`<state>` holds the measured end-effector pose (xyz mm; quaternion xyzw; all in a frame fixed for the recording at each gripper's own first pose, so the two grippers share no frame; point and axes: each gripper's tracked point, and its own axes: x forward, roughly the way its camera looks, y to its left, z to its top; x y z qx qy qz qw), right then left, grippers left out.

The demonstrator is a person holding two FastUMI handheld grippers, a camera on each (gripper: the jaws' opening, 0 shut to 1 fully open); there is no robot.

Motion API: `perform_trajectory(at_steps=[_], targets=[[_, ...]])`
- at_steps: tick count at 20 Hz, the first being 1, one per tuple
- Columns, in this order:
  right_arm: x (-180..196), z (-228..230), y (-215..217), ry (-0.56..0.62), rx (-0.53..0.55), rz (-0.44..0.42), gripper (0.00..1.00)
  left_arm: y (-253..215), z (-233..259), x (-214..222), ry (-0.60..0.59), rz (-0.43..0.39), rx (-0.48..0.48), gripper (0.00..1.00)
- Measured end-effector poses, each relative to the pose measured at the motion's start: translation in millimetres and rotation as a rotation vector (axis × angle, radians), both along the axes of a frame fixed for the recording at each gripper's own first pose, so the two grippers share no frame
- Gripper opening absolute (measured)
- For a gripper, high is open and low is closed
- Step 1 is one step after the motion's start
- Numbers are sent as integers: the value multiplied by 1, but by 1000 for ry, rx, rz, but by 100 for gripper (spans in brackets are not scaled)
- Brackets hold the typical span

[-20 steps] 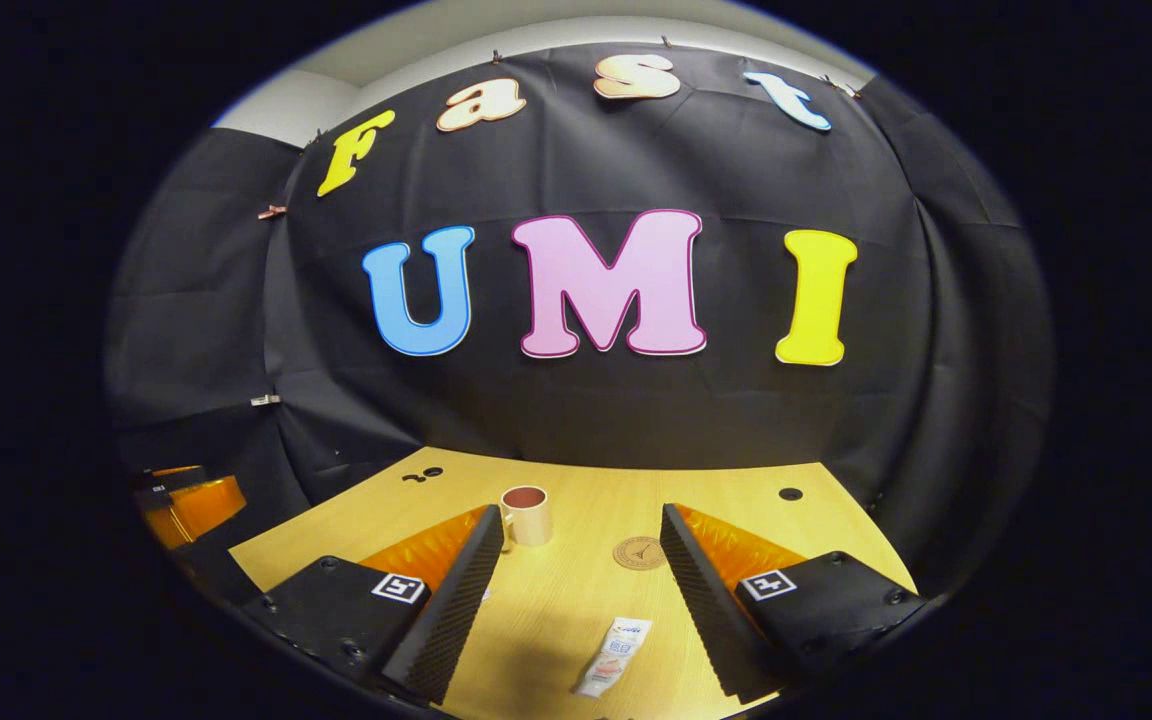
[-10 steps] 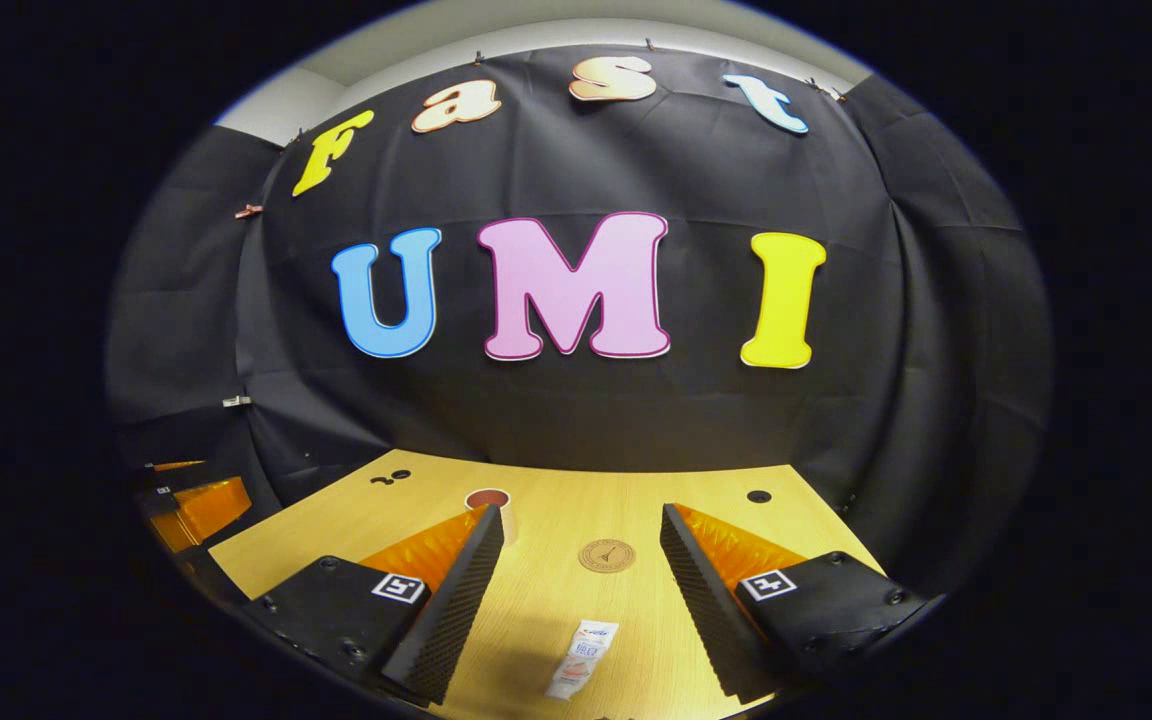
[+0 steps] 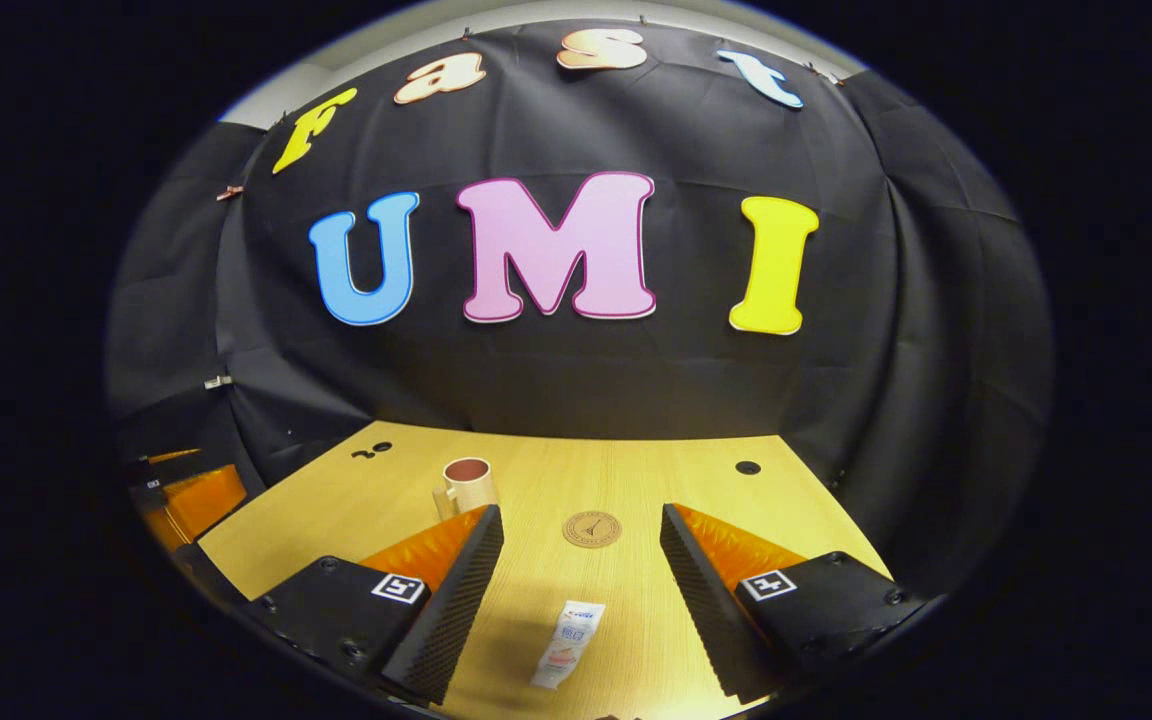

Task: Put the toothbrush and toothpaste on the desktop into the cup, then pick up the cup and place it on the coaster on the desktop.

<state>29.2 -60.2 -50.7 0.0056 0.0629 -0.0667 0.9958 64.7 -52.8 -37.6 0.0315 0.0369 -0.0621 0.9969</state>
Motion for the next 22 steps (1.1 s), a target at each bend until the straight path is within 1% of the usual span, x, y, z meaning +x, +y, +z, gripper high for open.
perform_trajectory(at_steps=[3,7,11,14,18,20,22], targets=[[17,-26,4,73,16,16,98,0,-7,-1,20,9,8,100],[42,-64,7,182,13,37,98,5,-20,-1,57,46,14,100],[53,-115,4,329,70,36,98,13,-33,-1,94,98,19,100],[53,-158,6,455,69,40,98,16,-46,-2,129,133,21,100],[50,-212,5,621,113,26,98,17,-61,-6,171,172,32,100],[48,-228,6,678,131,26,98,16,-67,-9,187,183,36,100],[49,-236,7,706,123,29,98,14,-73,-10,204,189,41,100]])
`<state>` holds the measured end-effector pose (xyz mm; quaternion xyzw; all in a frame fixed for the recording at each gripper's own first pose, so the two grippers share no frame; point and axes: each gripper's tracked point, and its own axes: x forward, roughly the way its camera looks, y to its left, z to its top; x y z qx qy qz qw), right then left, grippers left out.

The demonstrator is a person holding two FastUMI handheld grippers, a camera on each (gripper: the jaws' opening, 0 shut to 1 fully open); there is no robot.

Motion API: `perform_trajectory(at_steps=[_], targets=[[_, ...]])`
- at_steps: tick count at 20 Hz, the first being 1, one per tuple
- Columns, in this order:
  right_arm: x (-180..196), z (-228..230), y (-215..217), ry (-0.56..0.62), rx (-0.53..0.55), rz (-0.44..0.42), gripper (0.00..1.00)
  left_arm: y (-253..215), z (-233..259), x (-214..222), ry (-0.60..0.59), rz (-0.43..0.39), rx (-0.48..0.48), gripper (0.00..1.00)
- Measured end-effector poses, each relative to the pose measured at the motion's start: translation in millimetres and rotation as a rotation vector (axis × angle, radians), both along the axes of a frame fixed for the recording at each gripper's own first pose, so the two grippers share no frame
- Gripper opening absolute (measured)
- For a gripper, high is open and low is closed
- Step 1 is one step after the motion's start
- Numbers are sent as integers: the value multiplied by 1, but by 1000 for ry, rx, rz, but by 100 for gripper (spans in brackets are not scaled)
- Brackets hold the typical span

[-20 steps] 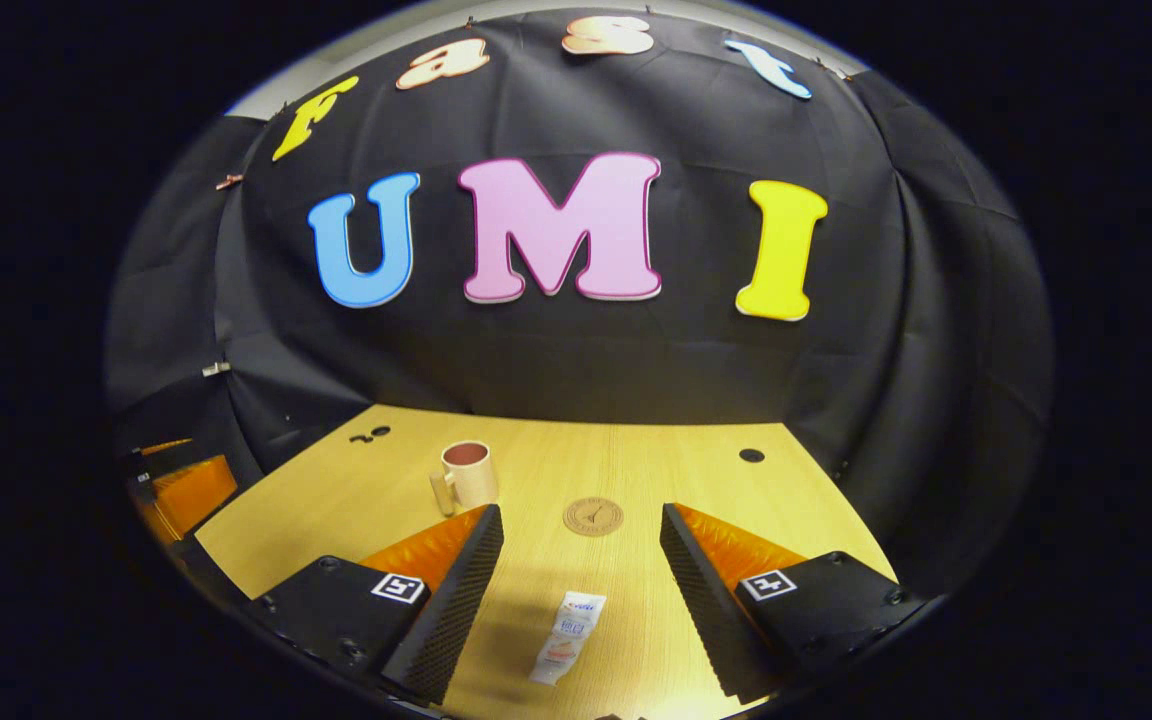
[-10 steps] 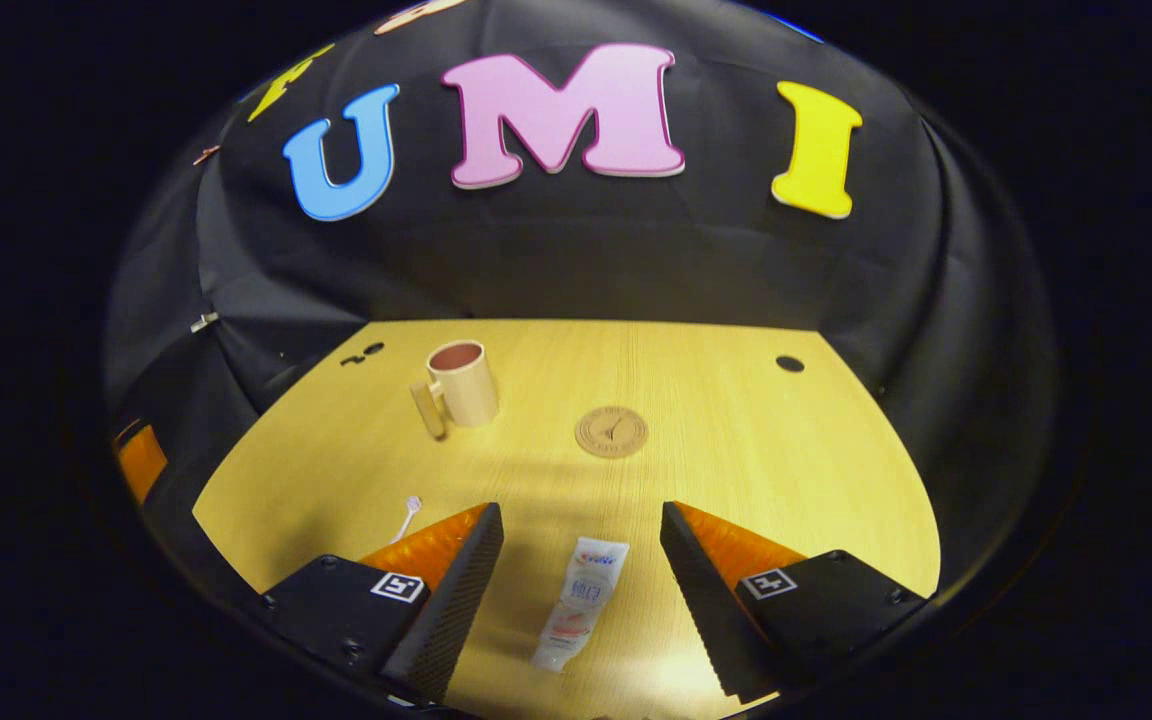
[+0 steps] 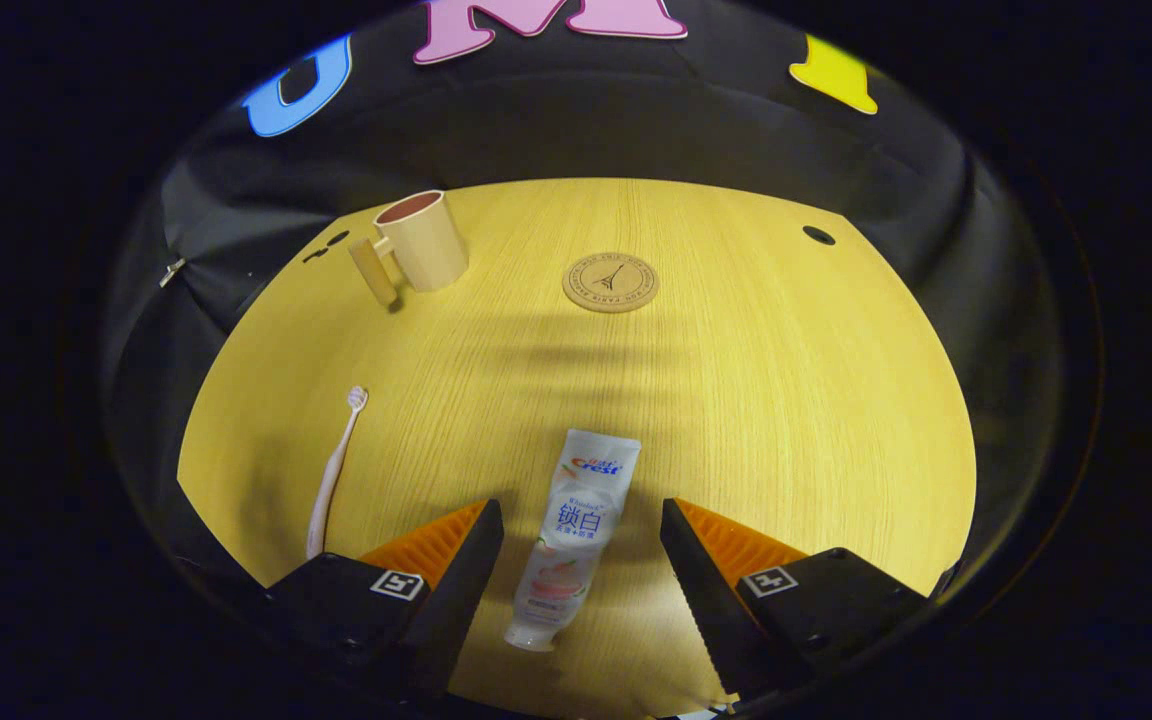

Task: Put the toothbrush and toothpaste on the desktop into the cup, then pick up the cup and place it on the coaster on the desktop.

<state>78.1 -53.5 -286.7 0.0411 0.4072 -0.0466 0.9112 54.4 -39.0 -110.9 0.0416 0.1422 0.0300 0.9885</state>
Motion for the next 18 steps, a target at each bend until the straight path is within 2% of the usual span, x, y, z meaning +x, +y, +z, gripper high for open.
perform_trajectory(at_steps=[5,10,14,16,17,18], targets=[[-7,-18,0,72,6,-14,100,-7,-2,0,9,-3,6,100],[-14,-34,-1,132,26,-40,94,-9,-3,2,10,-25,28,98],[-14,-36,-3,146,-30,-39,88,-6,-5,1,16,-34,34,100],[-9,-35,1,133,-33,-39,78,-5,-7,2,20,-36,25,100],[-9,-36,4,133,-28,-43,60,-5,-8,1,20,-38,20,100],[-12,-30,6,146,-33,-48,55,-5,-9,2,17,-41,15,100]])
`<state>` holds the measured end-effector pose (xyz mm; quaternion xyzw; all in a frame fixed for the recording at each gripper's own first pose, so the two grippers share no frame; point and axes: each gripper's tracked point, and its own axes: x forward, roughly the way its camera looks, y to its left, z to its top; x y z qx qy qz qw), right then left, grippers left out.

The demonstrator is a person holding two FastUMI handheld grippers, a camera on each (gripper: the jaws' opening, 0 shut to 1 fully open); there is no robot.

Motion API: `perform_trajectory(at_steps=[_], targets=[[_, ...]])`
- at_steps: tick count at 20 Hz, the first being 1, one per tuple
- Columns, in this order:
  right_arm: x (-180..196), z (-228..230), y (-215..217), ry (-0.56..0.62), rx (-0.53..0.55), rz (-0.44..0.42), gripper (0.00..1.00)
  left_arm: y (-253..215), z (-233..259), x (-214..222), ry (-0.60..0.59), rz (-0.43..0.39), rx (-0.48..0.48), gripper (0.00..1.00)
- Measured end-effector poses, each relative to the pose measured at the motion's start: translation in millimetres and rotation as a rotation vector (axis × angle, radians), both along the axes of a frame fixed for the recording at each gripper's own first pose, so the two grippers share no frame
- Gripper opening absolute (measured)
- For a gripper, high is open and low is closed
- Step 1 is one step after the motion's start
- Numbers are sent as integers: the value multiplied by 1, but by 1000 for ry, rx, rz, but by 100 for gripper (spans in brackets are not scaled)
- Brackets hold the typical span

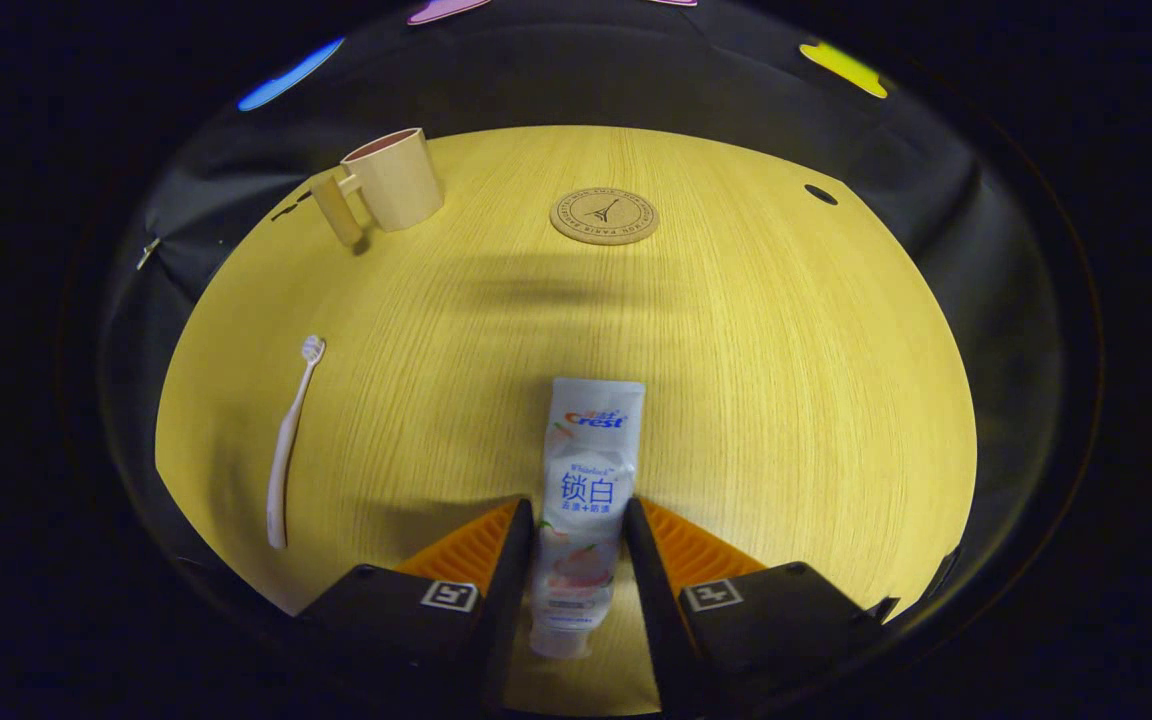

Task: Put the toothbrush and toothpaste on the desktop into the cup, then pick up the cup and place it on the coaster on the desktop.

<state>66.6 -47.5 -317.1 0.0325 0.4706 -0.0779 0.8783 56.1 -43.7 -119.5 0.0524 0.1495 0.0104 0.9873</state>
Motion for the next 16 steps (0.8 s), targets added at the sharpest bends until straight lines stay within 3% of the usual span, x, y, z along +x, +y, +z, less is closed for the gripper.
perform_trajectory(at_steps=[4,10,16], targets=[[3,-7,2,84,16,19,48,1,-3,1,-3,-18,-14,100],[-1,-3,3,65,5,80,27,10,-16,12,23,-25,-17,100],[-3,22,-4,-3,34,97,31,5,-53,41,145,-59,-72,100]])
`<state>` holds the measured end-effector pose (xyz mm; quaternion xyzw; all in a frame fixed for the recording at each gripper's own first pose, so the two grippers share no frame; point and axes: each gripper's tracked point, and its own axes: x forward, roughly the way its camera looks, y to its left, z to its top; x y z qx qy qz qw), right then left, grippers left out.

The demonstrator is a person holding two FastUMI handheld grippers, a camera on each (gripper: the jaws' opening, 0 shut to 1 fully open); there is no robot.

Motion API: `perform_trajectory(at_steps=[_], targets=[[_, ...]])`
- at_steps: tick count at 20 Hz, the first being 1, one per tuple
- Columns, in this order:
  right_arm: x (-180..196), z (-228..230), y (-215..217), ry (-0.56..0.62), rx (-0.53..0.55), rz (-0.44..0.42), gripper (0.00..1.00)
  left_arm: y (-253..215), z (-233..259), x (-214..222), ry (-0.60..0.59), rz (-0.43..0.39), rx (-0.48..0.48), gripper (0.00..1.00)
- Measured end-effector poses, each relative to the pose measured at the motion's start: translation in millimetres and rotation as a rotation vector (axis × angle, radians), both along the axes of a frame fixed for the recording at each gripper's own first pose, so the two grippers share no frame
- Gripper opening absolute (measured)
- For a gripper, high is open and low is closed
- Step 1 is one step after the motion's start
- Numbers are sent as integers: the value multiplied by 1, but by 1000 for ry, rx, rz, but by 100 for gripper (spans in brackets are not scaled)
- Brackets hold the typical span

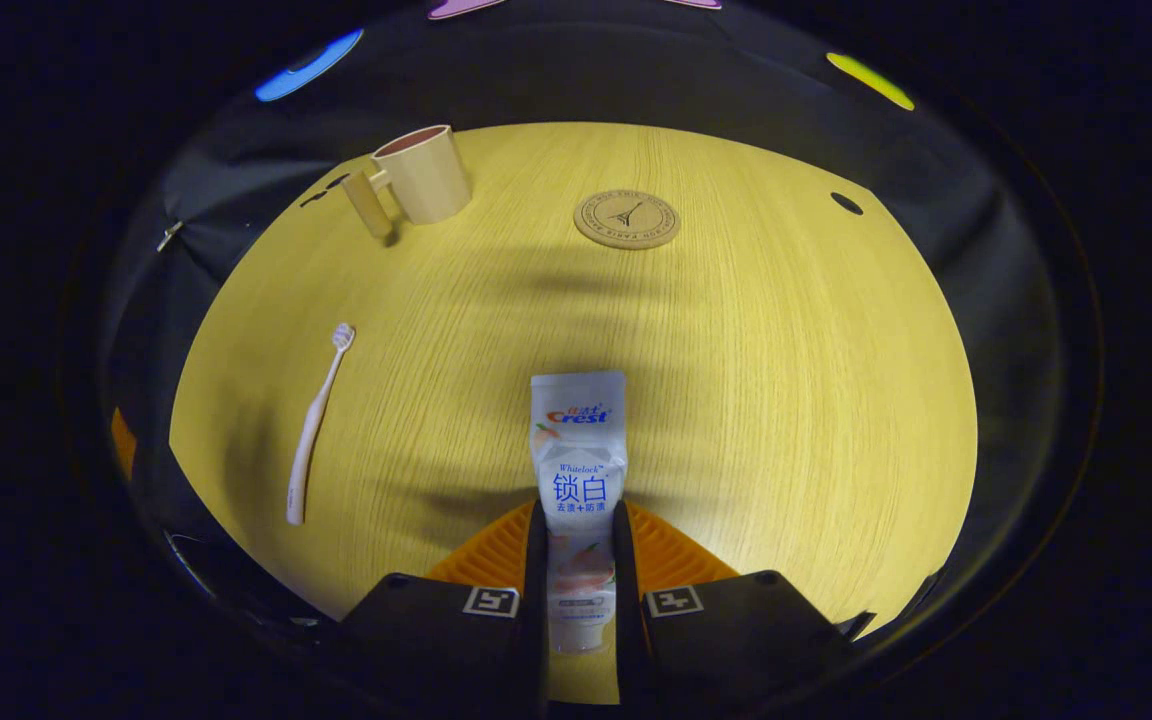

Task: Put the toothbrush and toothpaste on the desktop into the cup, then pick up the cup and place it on the coaster on the desktop.

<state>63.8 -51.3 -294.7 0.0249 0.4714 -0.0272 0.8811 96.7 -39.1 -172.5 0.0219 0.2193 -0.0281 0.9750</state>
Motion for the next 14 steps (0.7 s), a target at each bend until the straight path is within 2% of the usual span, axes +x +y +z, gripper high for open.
perform_trajectory(at_steps=[5,14], targets=[[4,30,-4,-65,69,-1,31,-13,-47,31,153,-41,42,100],[5,52,-22,-140,108,40,31,-23,-125,61,421,-25,80,100]])
